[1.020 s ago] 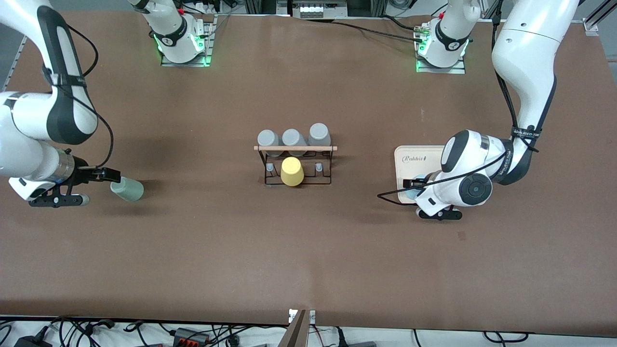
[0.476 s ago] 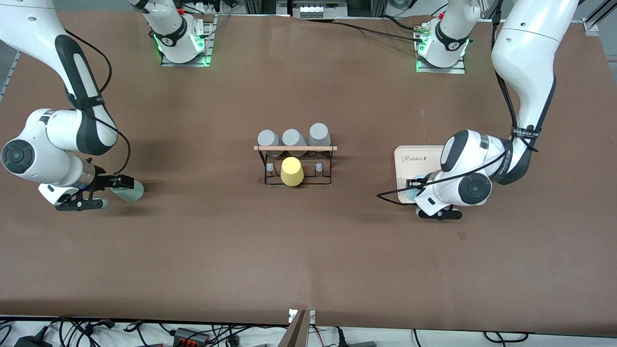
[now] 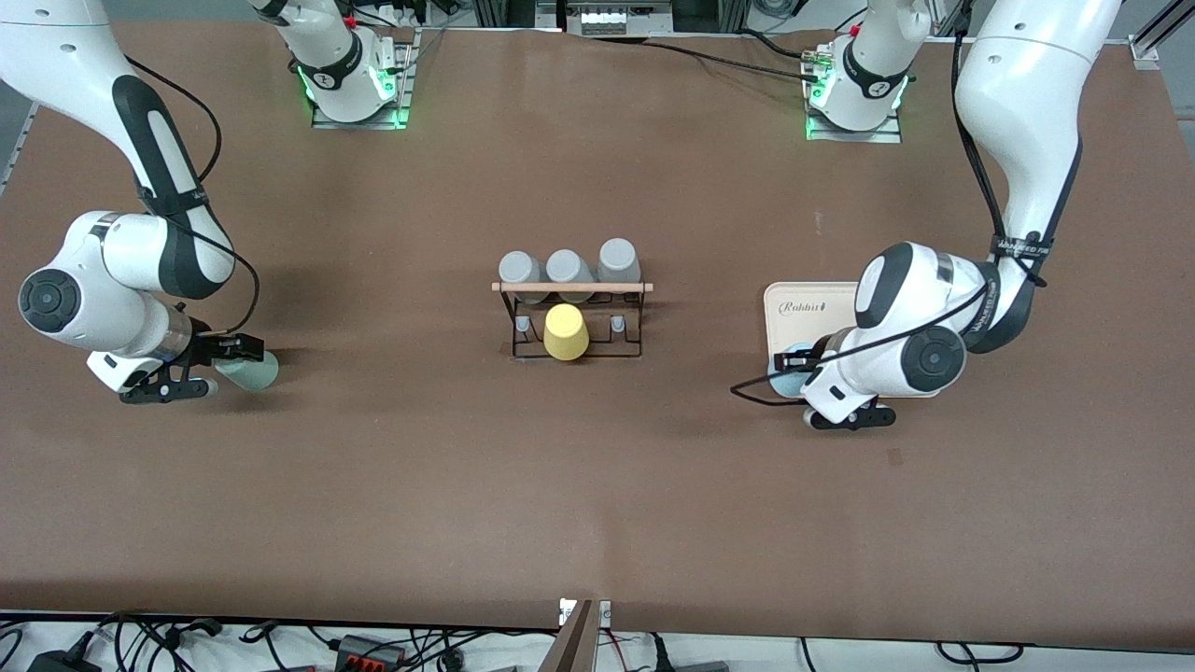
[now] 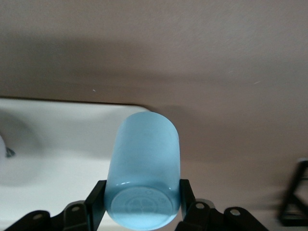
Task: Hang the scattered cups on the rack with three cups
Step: 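Carry the blue cup toward the rack while the right gripper lifts the teal cup, then hang the blue cup on a rack peg while the right gripper carries the teal cup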
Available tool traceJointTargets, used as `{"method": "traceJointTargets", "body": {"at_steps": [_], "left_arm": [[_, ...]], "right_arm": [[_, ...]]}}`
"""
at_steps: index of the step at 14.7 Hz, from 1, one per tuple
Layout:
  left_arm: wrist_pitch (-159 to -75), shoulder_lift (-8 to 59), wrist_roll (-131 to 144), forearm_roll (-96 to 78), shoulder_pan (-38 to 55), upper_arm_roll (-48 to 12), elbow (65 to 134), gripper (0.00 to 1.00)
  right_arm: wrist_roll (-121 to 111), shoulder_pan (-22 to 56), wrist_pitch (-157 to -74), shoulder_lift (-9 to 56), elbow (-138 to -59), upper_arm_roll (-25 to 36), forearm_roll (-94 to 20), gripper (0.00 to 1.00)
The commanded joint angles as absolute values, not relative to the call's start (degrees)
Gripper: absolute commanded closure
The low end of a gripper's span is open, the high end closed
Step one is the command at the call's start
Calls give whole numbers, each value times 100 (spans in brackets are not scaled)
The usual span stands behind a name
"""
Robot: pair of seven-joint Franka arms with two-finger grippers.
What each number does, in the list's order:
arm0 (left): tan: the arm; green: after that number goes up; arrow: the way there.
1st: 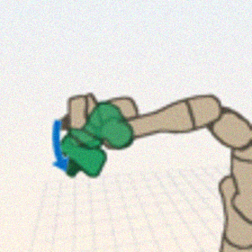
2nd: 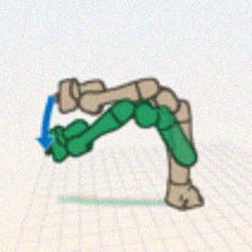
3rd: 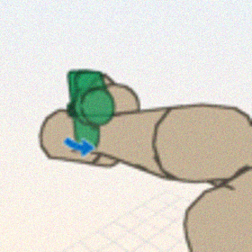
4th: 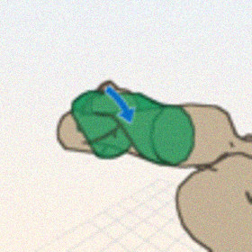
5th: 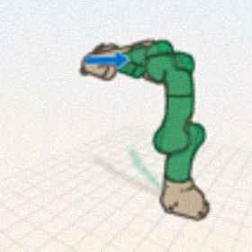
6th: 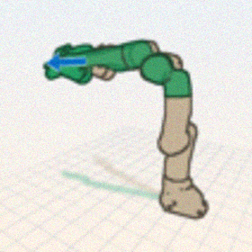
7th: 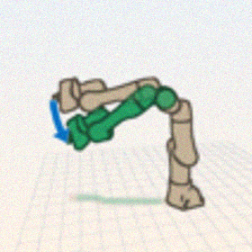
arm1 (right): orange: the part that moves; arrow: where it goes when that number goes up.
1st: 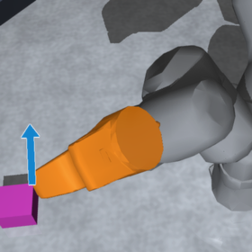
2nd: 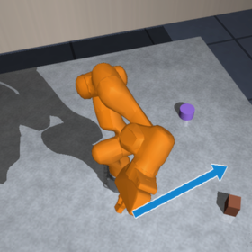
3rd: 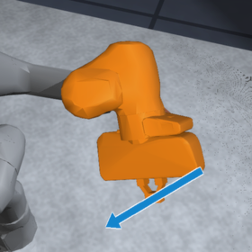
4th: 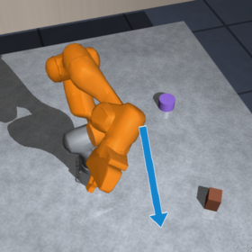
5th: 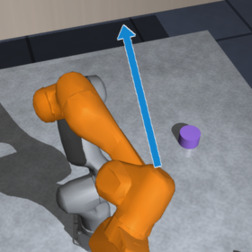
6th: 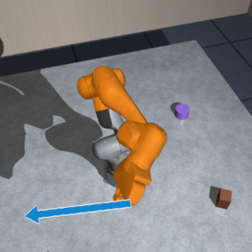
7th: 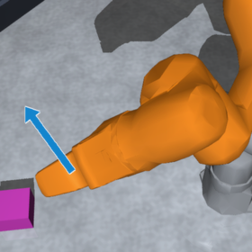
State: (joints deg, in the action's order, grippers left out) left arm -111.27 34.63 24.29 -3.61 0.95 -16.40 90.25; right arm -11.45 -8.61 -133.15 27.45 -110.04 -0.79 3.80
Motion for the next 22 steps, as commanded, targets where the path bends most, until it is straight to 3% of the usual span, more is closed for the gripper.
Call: {"method": "traceJointTargets", "body": {"at_steps": [1, 2, 5, 14, 22], "left_arm": [[-10619, 3393, 3608, -763, 403, -1661, 8405, 99], [-10504, 3419, 4230, -1087, 517, -1661, 8124, 99], [-10538, 3454, 5701, -2177, 711, -1661, 7788, 99], [-10739, 3533, 6829, -2259, 1687, -1635, 7594, 99], [-11003, 3814, 6820, -1522, 2100, -1635, 7655, 99]], "right_arm": [[-1248, -896, -13377, 2646, -11118, -123, 431, 44], [-1248, -888, -13368, 2637, -11109, -123, 431, 53], [-1187, -766, -13115, 2514, -10891, -176, 422, 66], [-327, 192, -10575, 2443, -8685, -185, 308, 67], [1176, 1123, -9862, 2452, -8060, -185, -185, 67]]}}
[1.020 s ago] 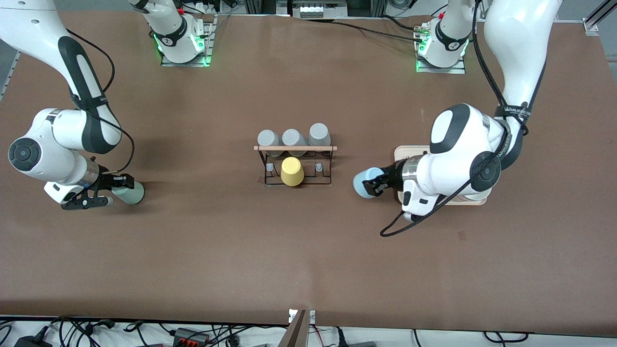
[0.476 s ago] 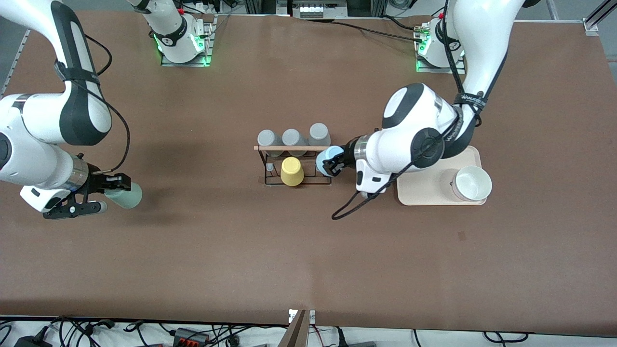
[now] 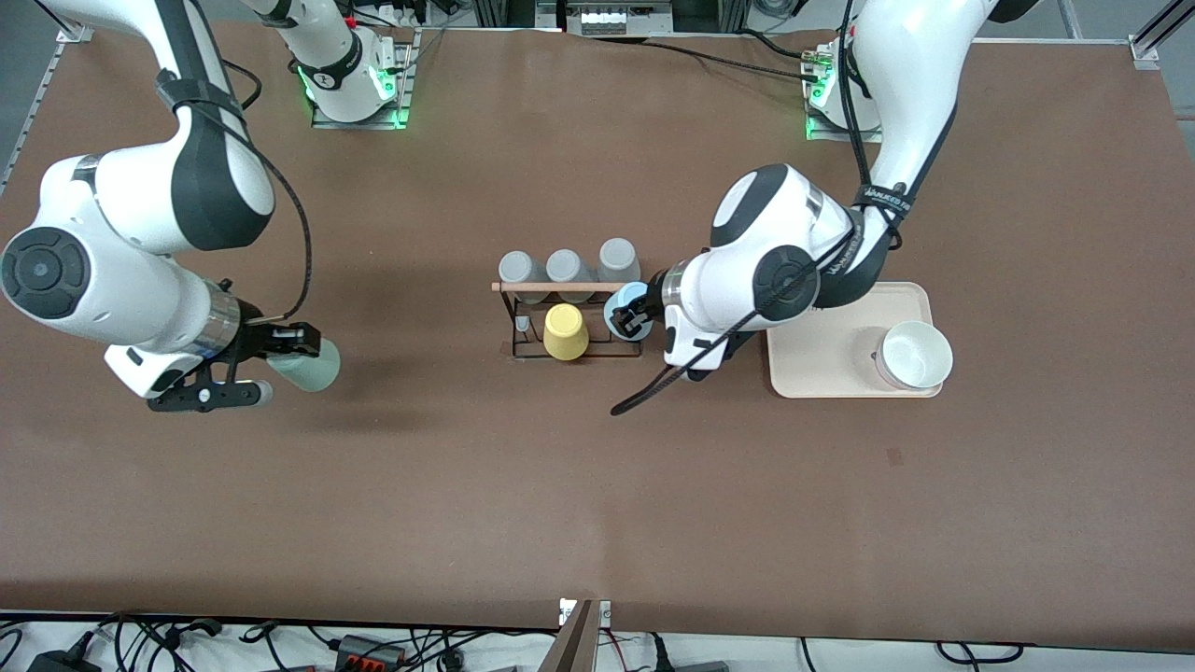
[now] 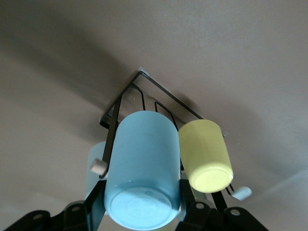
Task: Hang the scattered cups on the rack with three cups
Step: 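Hang the blue cup on a rack peg while the right gripper carries the teal cup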
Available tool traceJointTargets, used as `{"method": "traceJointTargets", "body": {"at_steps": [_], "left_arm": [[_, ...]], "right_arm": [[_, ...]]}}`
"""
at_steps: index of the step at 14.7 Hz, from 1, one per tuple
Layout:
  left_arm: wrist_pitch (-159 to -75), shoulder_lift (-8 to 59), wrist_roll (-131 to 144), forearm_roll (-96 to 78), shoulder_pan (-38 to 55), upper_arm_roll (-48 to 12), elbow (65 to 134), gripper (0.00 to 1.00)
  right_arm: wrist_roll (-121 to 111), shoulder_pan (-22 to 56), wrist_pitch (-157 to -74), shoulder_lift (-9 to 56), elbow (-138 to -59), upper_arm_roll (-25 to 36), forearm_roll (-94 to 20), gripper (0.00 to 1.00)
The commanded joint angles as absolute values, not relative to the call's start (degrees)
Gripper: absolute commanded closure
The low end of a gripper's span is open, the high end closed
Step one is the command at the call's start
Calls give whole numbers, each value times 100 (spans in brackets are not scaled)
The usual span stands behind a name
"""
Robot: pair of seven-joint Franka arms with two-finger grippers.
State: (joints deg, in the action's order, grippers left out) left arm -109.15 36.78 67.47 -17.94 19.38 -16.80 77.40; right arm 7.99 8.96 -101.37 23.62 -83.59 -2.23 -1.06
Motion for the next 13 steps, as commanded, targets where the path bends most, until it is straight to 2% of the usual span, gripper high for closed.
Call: {"method": "traceJointTargets", "body": {"at_steps": [1, 3, 5, 6, 7, 8, 9, 13], "left_arm": [[-11117, 3841, 6820, -1503, 2101, -1635, 7655, 99], [-11162, 3911, 6820, -1494, 2179, -1626, 7655, 98], [-11267, 4016, 6803, -1407, 2188, -1608, 7655, 89], [-11268, 4060, 6768, -1284, 2188, -1608, 7655, 79], [-11268, 4069, 6759, -1188, 2197, -1617, 7655, 62], [-11241, 4069, 6741, -1160, 2180, -1617, 7655, 17], [-11206, 4026, 6750, -1151, 2180, -1591, 7647, 0], [-11188, 3491, 6671, -582, 1602, -1617, 7611, 0]], "right_arm": [[1352, 1247, -9835, 2452, -8033, -185, -185, 67], [1607, 1449, -9826, 2461, -8033, -185, -185, 68], [1923, 1651, -9835, 2470, -8025, -185, -193, 69], [2142, 1792, -9826, 2505, -7972, -185, -219, 69], [2327, 1880, -9826, 2522, -7928, -185, -272, 69], [2494, 1968, -9835, 2566, -7910, -185, -316, 69], [2696, 2064, -9835, 2627, -7841, -185, -334, 69], [3514, 2547, -9888, 2891, -7507, -185, -334, 69]]}}
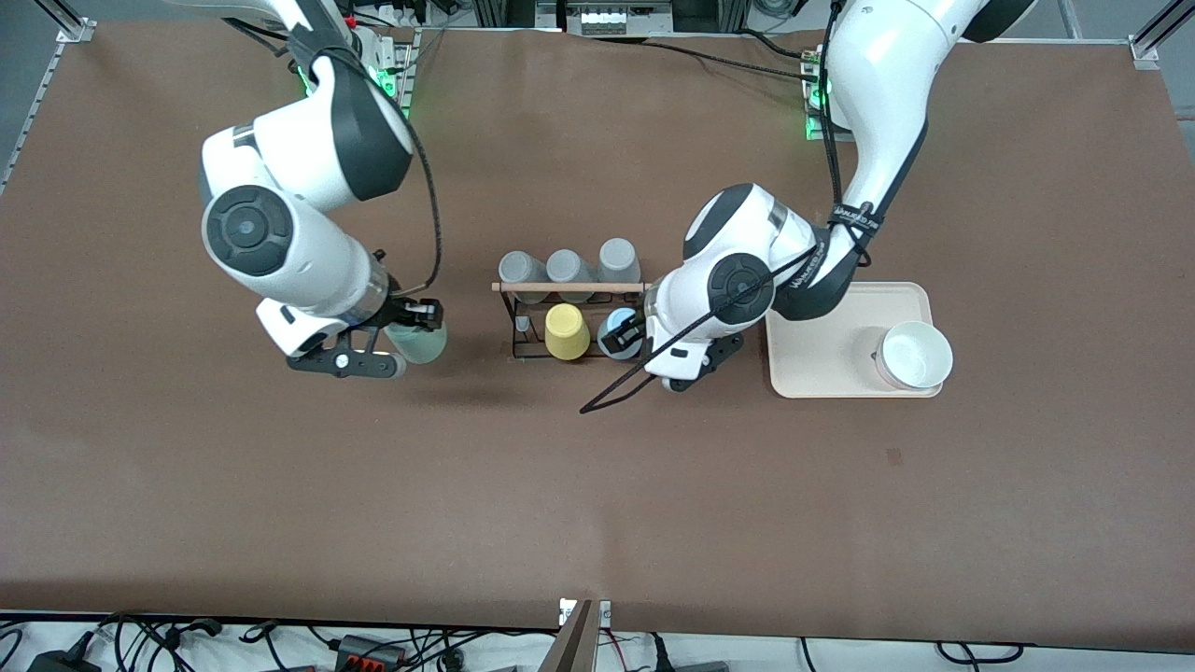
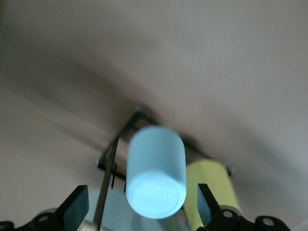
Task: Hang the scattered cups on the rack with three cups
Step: 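Hang the blue cup on a rack peg while the right gripper carries the teal cup, then withdraw the left gripper to the tray while the right gripper lowers the teal cup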
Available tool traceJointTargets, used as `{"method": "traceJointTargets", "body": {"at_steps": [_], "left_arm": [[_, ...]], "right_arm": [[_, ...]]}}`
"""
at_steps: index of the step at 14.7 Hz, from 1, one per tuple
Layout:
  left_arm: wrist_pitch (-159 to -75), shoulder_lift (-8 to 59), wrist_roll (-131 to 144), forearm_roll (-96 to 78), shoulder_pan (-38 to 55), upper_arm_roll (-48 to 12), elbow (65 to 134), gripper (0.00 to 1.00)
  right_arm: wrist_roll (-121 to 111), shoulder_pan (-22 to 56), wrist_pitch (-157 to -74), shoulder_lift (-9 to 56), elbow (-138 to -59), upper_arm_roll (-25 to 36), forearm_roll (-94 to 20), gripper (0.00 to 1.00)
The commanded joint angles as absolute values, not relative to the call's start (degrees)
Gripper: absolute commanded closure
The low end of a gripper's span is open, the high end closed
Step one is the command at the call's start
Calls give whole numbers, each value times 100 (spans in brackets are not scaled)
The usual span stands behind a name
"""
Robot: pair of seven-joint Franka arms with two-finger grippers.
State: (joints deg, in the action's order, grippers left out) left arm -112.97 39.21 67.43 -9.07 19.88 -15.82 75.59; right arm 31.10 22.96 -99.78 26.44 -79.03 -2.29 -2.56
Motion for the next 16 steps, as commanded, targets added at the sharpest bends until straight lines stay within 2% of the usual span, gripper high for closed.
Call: {"method": "traceJointTargets", "body": {"at_steps": [1, 3, 5, 7, 10, 13, 16], "left_arm": [[-11180, 3333, 6453, -554, 1452, -1626, 7611, 0], [-11067, 3060, 5707, -545, 1057, -1608, 7620, 0], [-10174, 2735, 5136, -510, 635, -1564, 7594, 0], [-9635, 2375, 4259, -510, 327, -1556, 7576, 0], [-9396, 2146, 3421, -510, -245, -1626, 7550, 0], [-8905, 1881, 2982, 14, -264, -1599, 7550, 0], [-8842, 1854, 2427, 237, -264, -1652, 7550, 0]], "right_arm": [[3672, 2662, -9896, 2970, -7410, -185, -334, 69], [3945, 2821, -9905, 3146, -7191, -185, -334, 69], [4270, 2979, -9931, 3321, -6971, -185, -334, 69], [4473, 3119, -10010, 3453, -6891, -185, -334, 69], [4579, 3225, -10090, 3594, -6908, -185, -325, 69], [4605, 3287, -10090, 3709, -6943, -185, -308, 69], [4605, 3366, -10247, 3744, -7189, -176, -272, 69]]}}
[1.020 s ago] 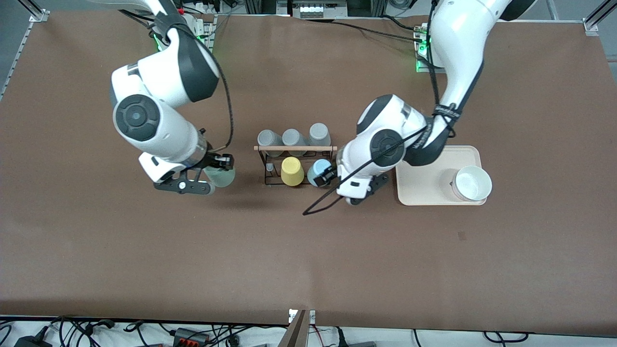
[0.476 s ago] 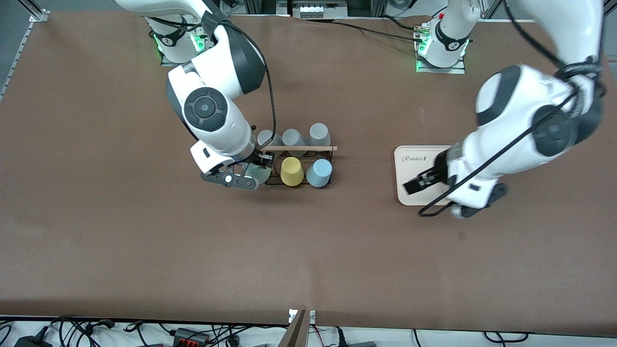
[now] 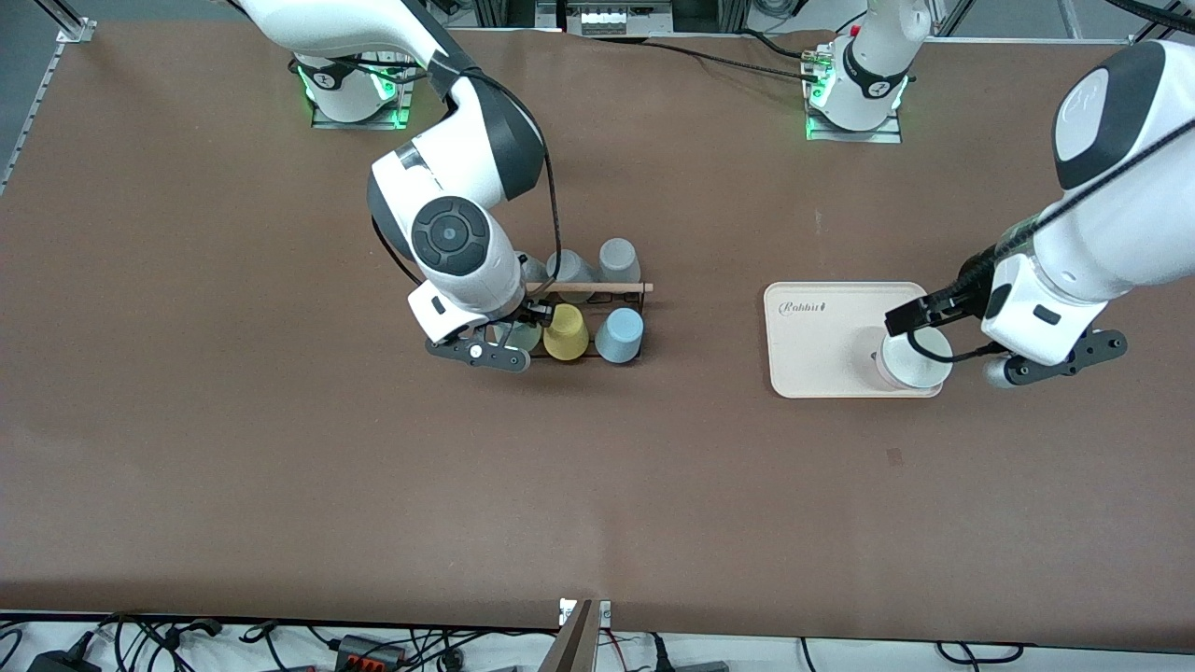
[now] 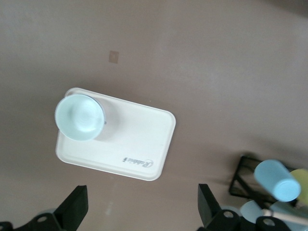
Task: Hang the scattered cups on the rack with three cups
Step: 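Withdraw the left gripper to the tray while the right gripper lowers the teal cup, then hang the teal cup on a rack peg and open the right gripper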
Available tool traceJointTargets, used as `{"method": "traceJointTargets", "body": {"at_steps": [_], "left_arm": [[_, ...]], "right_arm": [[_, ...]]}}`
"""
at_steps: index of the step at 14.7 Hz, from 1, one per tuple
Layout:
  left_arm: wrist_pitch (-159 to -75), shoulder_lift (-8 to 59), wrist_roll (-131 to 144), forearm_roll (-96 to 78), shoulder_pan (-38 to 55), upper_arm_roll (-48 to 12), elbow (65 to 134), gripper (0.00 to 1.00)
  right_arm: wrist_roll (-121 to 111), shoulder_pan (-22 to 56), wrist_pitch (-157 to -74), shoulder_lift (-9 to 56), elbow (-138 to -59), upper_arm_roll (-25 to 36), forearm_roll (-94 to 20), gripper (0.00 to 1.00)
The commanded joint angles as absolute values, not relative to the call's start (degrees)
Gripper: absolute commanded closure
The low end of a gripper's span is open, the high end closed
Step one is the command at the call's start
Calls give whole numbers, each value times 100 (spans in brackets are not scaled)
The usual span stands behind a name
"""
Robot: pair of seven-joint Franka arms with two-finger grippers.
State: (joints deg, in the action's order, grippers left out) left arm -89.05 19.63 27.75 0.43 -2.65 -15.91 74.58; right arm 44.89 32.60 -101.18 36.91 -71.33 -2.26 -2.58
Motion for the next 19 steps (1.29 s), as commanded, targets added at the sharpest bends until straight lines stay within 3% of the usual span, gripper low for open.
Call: {"method": "traceJointTargets", "body": {"at_steps": [1, 8, 10, 12, 19], "left_arm": [[-8816, 1776, 2382, 220, -264, -1644, 7585, 0], [-8701, 1749, 2364, 229, -272, -1635, 7594, 0], [-8701, 1749, 2364, 220, -316, -1635, 7594, 0], [-8701, 1749, 2364, 211, -316, -1635, 7603, 0], [-8666, 1749, 2364, 193, -308, -1635, 7594, 0]], "right_arm": [[4605, 3366, -10370, 3753, -7233, -176, -272, 69], [4535, 3366, -10617, 3937, -7462, -176, -264, 68], [4526, 3366, -10617, 3946, -7462, -176, -272, 48], [4509, 3349, -10617, 3938, -7444, -176, -281, 0], [3340, 3156, -10407, 3763, -6953, 8, -228, 0]]}}
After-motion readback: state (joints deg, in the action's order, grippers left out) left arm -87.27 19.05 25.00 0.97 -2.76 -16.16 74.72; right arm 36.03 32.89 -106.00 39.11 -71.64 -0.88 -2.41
